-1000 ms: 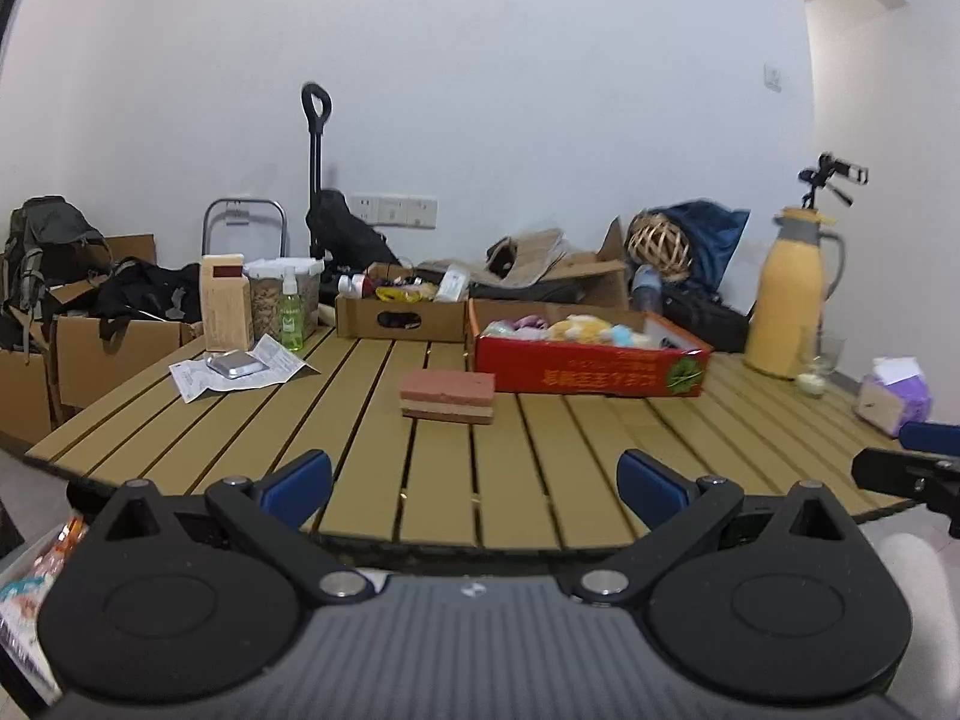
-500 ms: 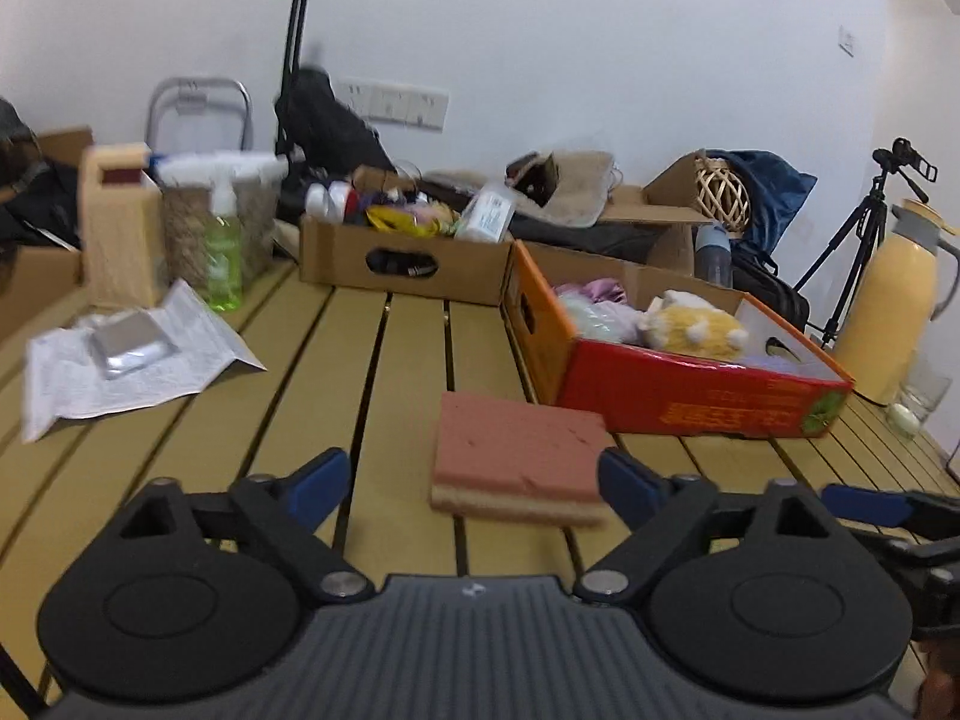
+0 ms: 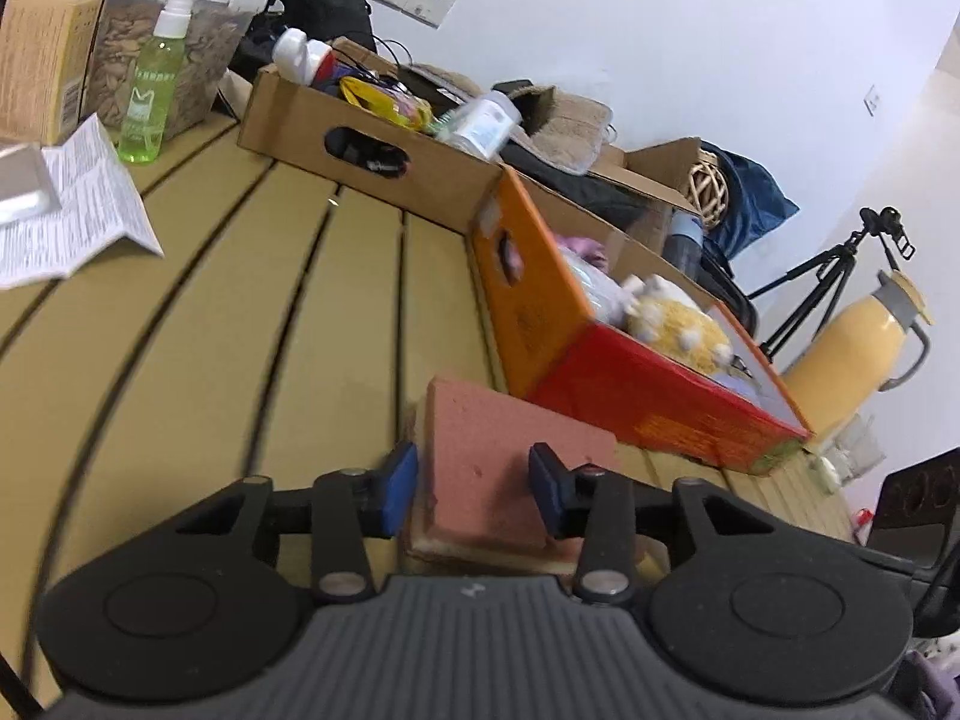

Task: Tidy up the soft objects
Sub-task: 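Close both tools on the pink sponge block and lift it, then carry the pink sponge block into the box and open both tools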

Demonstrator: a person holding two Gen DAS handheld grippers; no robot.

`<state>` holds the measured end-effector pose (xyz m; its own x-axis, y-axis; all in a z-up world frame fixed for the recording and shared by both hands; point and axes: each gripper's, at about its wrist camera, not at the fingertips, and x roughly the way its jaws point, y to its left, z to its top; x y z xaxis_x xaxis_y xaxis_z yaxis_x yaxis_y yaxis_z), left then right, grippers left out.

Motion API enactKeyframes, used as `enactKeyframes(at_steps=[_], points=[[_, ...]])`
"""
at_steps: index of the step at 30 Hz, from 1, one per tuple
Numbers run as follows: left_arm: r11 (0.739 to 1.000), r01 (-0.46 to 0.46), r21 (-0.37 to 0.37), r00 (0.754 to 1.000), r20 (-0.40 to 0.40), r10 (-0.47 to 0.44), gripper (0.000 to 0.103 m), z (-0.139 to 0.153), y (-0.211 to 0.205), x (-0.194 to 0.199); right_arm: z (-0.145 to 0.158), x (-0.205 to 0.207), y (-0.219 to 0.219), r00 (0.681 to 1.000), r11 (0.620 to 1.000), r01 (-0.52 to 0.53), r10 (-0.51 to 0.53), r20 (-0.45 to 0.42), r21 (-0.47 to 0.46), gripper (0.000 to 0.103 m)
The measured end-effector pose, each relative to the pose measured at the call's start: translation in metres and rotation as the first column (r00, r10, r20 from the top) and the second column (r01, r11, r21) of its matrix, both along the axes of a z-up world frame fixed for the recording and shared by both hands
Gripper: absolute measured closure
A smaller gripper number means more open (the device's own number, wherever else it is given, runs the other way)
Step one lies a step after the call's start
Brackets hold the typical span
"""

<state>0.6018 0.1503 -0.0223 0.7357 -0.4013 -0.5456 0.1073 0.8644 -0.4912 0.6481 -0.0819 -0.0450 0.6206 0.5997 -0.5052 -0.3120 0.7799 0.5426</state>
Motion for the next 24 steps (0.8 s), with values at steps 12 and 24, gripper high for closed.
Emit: enactKeyframes(at_steps=[12,24], points=[[0.987,0.159,-0.028,0.986,0.065,-0.157,0.063,0.036,-0.157,-0.125,0.052,-0.131,-0.139,0.988,0.991,0.099,-0.087,0.124,-0.09,0.06],[0.97,0.241,0.023,0.958,0.154,-0.242,0.063,0.067,-0.228,-0.194,0.084,-0.245,-0.237,0.956,0.978,0.206,-0.194,0.222,-0.034,0.06]])
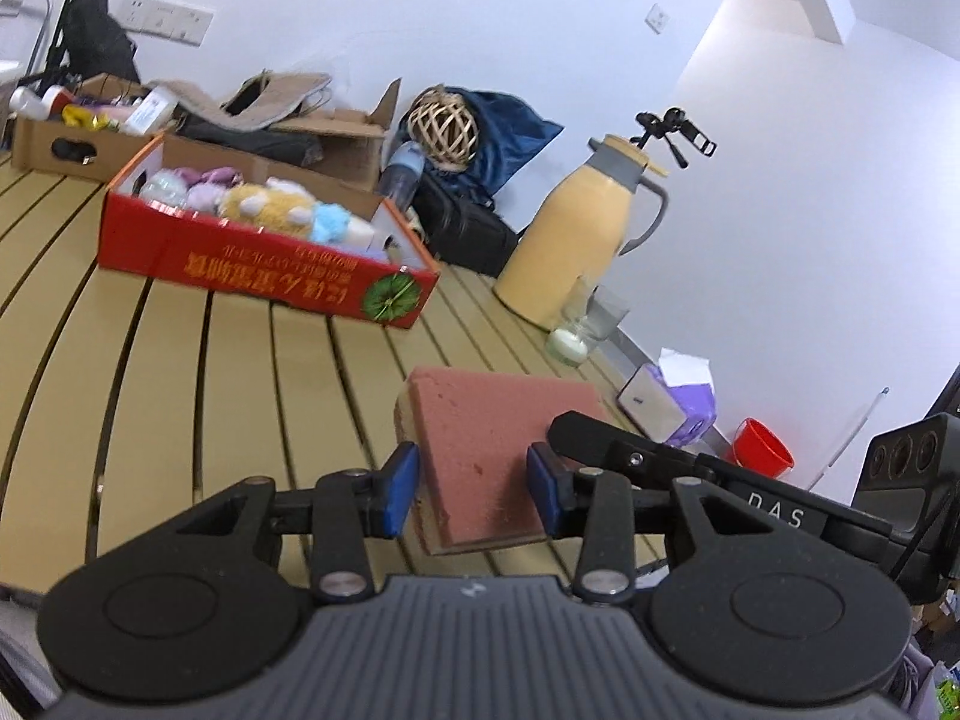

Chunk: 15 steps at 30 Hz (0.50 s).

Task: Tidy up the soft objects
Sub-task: 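Carry the pink sponge block into the box and open both tools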

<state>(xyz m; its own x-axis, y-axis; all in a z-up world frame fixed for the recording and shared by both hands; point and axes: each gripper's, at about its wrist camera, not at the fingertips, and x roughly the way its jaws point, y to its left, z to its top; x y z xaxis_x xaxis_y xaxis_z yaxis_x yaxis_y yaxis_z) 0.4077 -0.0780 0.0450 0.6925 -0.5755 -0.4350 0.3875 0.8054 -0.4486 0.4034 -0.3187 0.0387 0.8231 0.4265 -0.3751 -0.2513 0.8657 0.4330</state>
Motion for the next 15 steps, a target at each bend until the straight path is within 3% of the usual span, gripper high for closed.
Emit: enactKeyframes(at_steps=[6,11,15], points=[[1.0,0.0,-0.013,0.999,0.055,0.001,0.063,0.029,-0.004,0.06,0.022,0.024,-0.006,0.998,1.0,0.008,-0.006,0.067,-0.023,0.06],[0.998,0.008,-0.069,0.999,0.031,-0.005,0.063,0.045,-0.004,0.157,0.051,0.102,-0.004,0.994,0.996,0.02,-0.011,0.111,-0.085,0.063],[0.998,-0.026,-0.054,0.999,0.028,0.027,0.064,0.048,0.002,0.218,0.062,0.18,-0.006,0.997,0.996,0.013,-0.007,0.075,-0.083,0.063]])
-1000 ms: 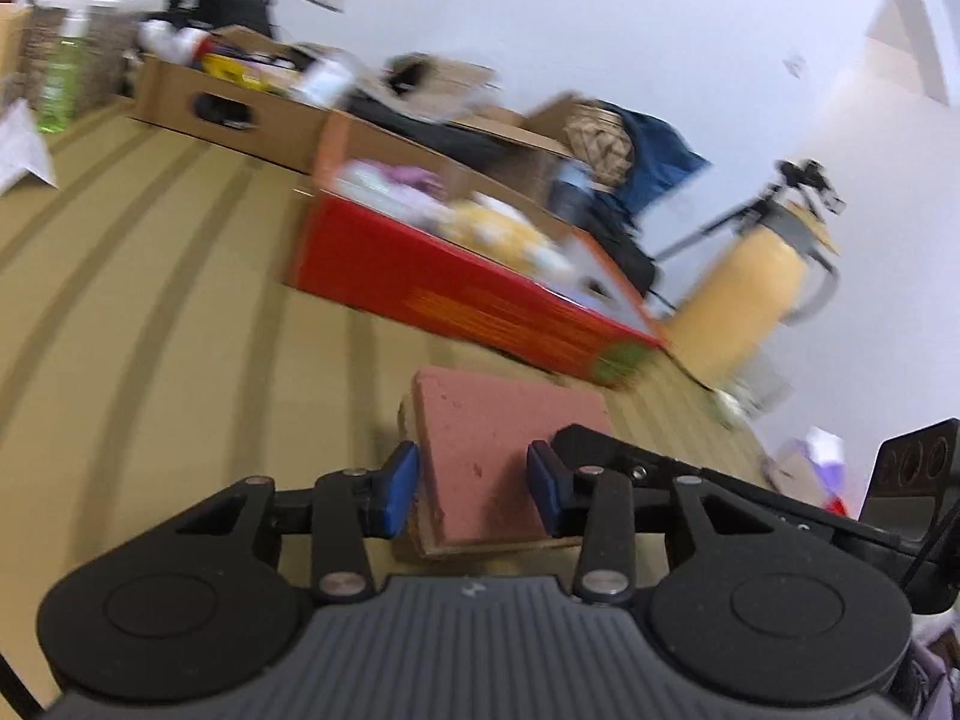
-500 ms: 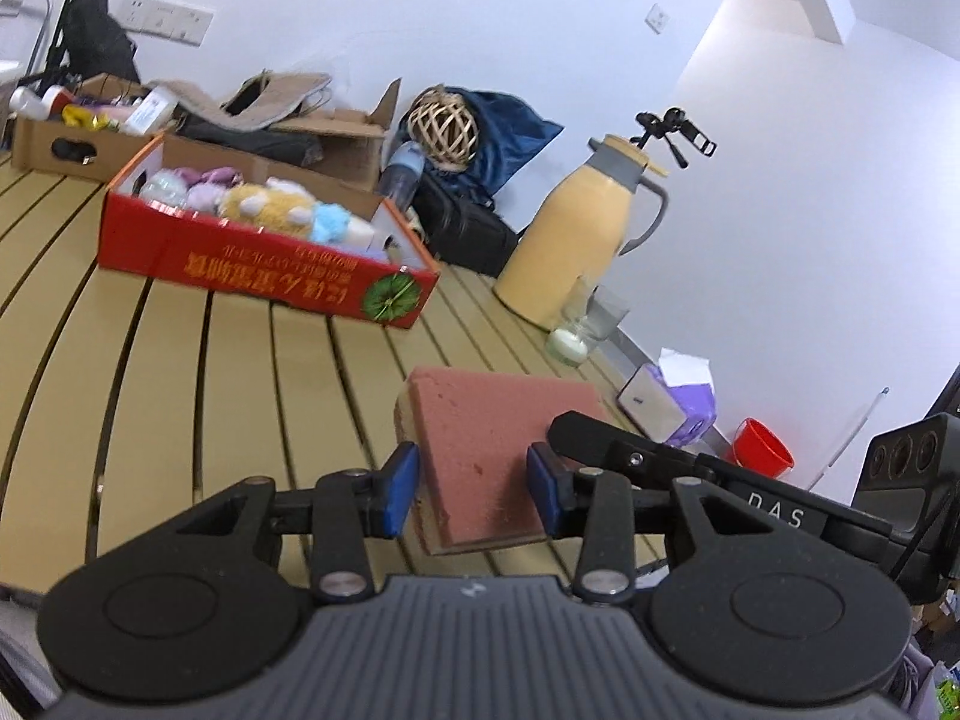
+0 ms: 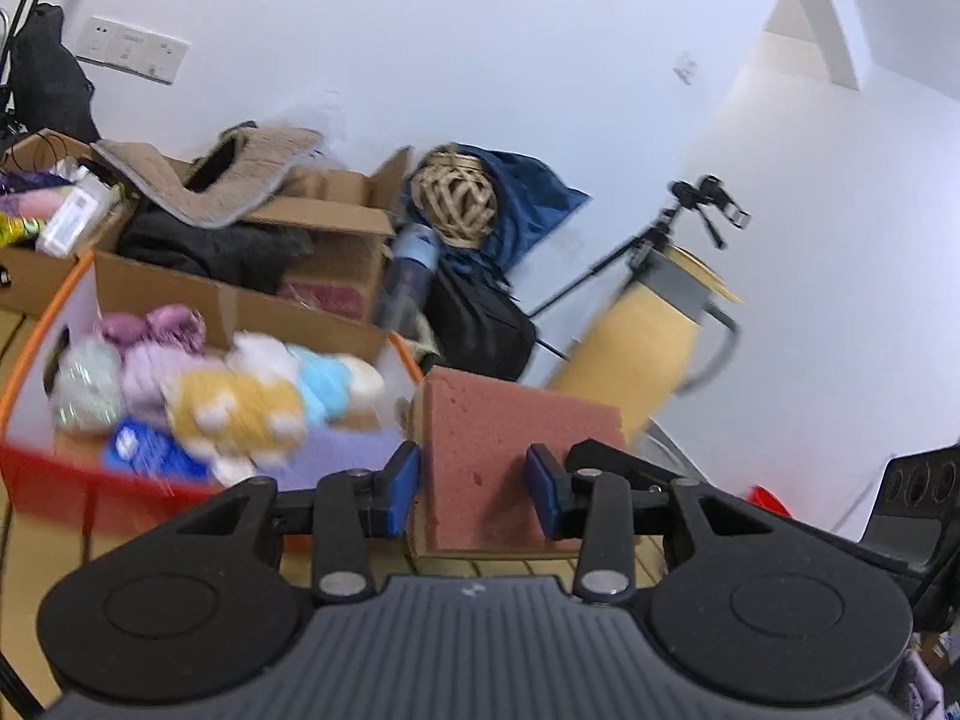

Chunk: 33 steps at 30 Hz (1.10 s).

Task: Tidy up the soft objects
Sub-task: 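Carry the pink sponge block into the box and open both tools, then withdraw both tools from the box away from the table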

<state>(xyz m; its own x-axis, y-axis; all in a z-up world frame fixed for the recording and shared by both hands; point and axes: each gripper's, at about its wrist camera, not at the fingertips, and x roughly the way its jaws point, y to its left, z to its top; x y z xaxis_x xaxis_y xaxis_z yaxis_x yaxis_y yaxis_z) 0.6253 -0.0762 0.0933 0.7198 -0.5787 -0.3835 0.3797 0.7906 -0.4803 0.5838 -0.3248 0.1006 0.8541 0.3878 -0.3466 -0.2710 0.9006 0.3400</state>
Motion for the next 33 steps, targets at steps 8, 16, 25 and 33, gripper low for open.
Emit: enactKeyframes(at_steps=[8,16,25,33], points=[[0.991,-0.122,0.047,0.992,-0.015,0.123,0.064,-0.028,0.073,0.051,-0.013,0.096,0.073,0.989,0.987,-0.148,0.146,-0.039,-0.058,0.063],[0.974,-0.131,0.183,0.986,-0.076,0.147,0.064,-0.079,0.076,0.083,-0.074,0.141,0.117,0.982,0.979,-0.158,0.141,-0.125,-0.133,0.075],[0.954,-0.206,0.216,0.977,-0.007,0.212,0.052,-0.061,0.089,0.056,-0.086,0.14,0.1,0.946,0.973,-0.227,0.229,-0.229,0.033,0.073],[0.934,-0.261,0.244,0.965,0.102,0.243,0.044,0.003,0.101,0.001,-0.021,0.101,0.063,0.989,0.997,-0.07,0.064,-0.134,-0.036,0.055]])
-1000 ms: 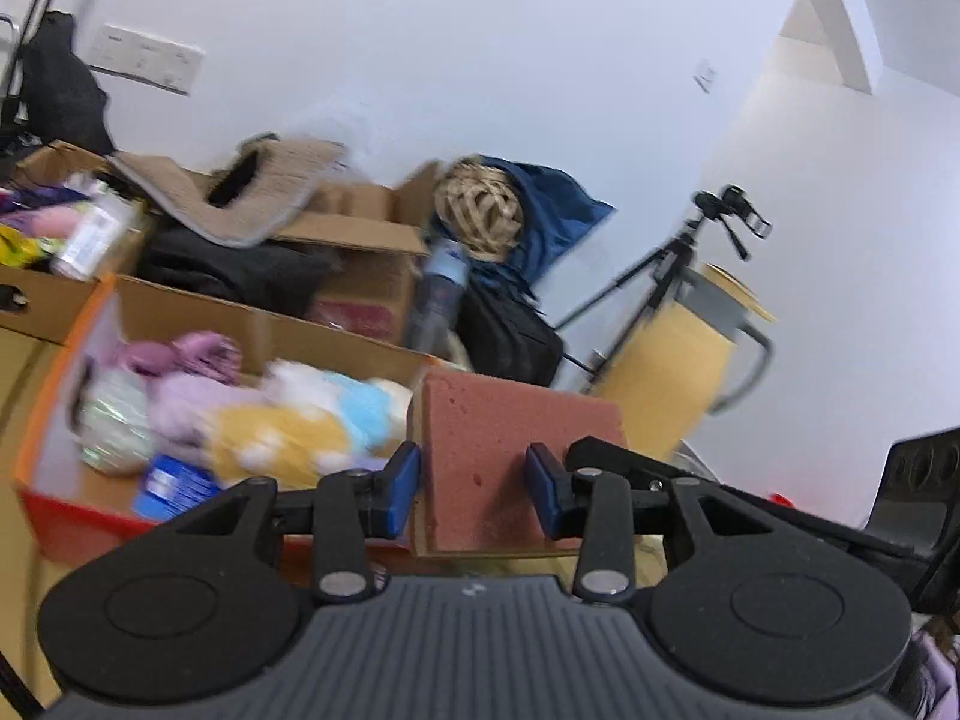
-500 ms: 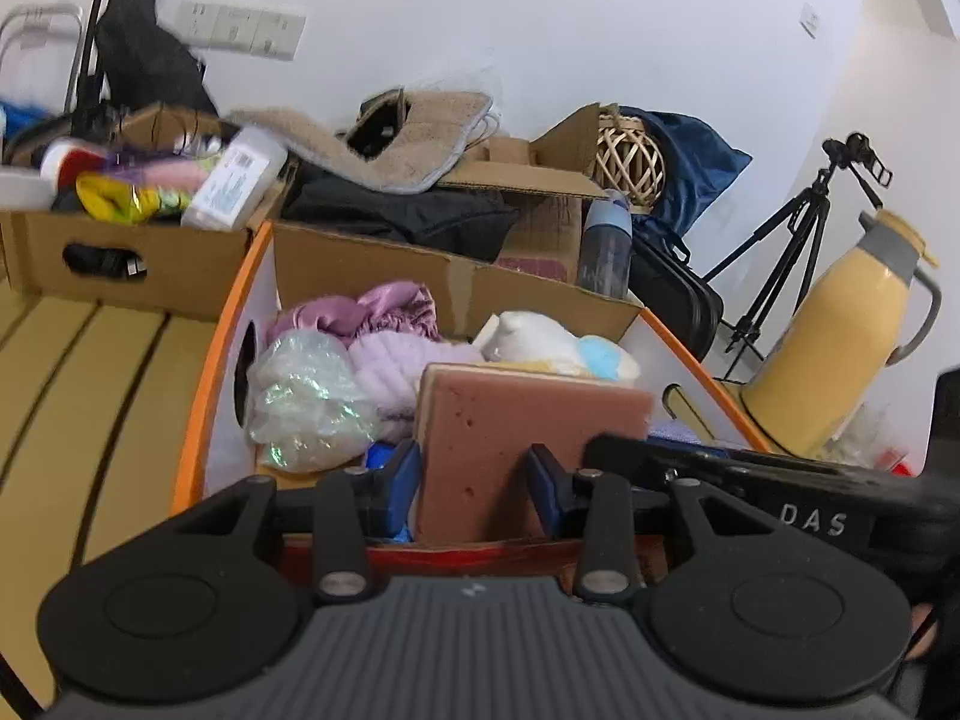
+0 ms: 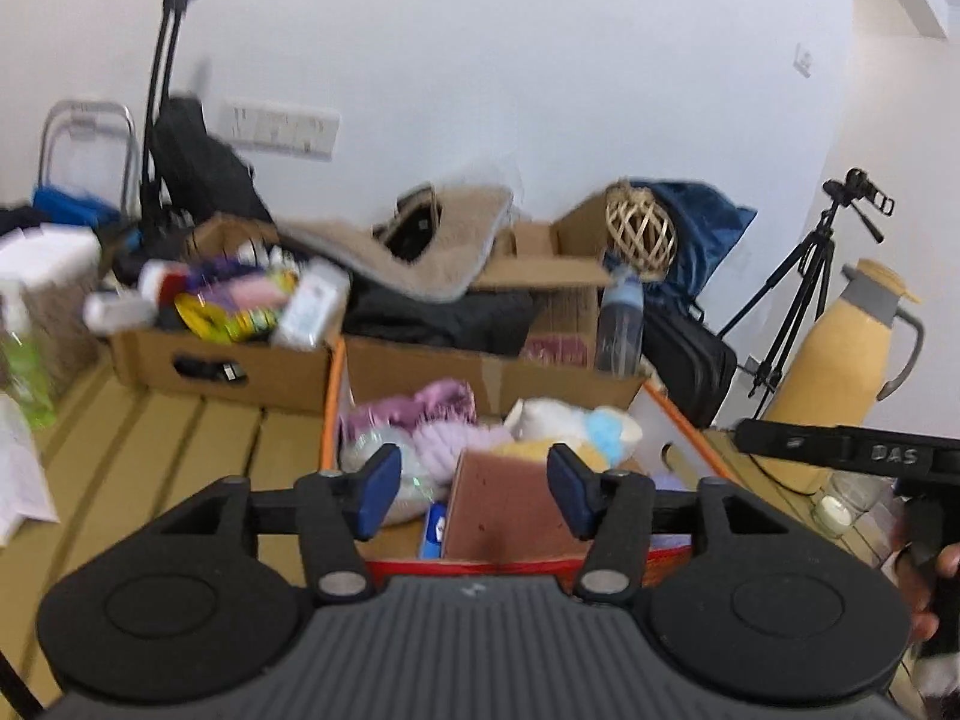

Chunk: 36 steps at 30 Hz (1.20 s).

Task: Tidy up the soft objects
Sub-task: 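Withdraw both tools from the box away from the table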

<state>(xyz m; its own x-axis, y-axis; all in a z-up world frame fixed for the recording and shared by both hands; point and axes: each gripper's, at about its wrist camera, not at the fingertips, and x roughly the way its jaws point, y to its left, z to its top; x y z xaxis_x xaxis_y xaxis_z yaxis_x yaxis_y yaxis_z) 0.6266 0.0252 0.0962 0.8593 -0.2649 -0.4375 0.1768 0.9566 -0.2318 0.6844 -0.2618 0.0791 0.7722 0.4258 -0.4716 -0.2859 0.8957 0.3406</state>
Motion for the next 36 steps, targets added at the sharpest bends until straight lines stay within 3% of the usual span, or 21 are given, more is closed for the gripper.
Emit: enactKeyframes(at_steps=[4,7,9,14,22,26,31,36], points=[[0.999,-0.011,0.035,0.999,0.053,0.009,0.035,0.029,0.001,-0.036,0.039,-0.04,-0.022,0.996,0.995,0.051,-0.045,0.077,-0.086,0.048],[0.997,-0.012,0.074,0.998,0.07,0.007,0.027,0.042,0.0,-0.065,0.06,-0.073,-0.037,0.991,0.983,0.09,-0.071,0.116,-0.16,0.037],[0.995,-0.026,0.096,0.997,0.075,0.018,0.022,0.047,-0.002,-0.085,0.068,-0.095,-0.045,0.988,0.973,0.109,-0.083,0.132,-0.203,0.028],[0.986,-0.079,0.145,0.989,0.135,0.06,0.003,0.055,-0.005,-0.144,0.075,-0.149,-0.054,0.985,0.962,0.134,-0.102,0.138,-0.24,0.024],[0.975,-0.139,0.176,0.971,0.217,0.099,0.0,0.059,0.003,-0.248,0.084,-0.246,-0.052,0.975,0.957,0.164,-0.12,0.188,-0.241,0.016],[0.965,-0.168,0.203,0.947,0.304,0.102,0.0,0.053,0.001,-0.311,0.083,-0.299,-0.05,0.964,0.96,0.181,-0.13,0.231,-0.213,0.014],[0.955,-0.24,0.173,0.907,0.392,0.156,0.0,0.04,-0.007,-0.396,0.076,-0.374,-0.04,0.94,0.959,0.211,-0.147,0.307,-0.189,0.01],[0.958,-0.254,0.131,0.904,0.384,0.188,0.0,0.024,-0.01,-0.467,0.064,-0.462,-0.022,0.917,0.965,0.197,-0.12,0.38,-0.17,0.006]])
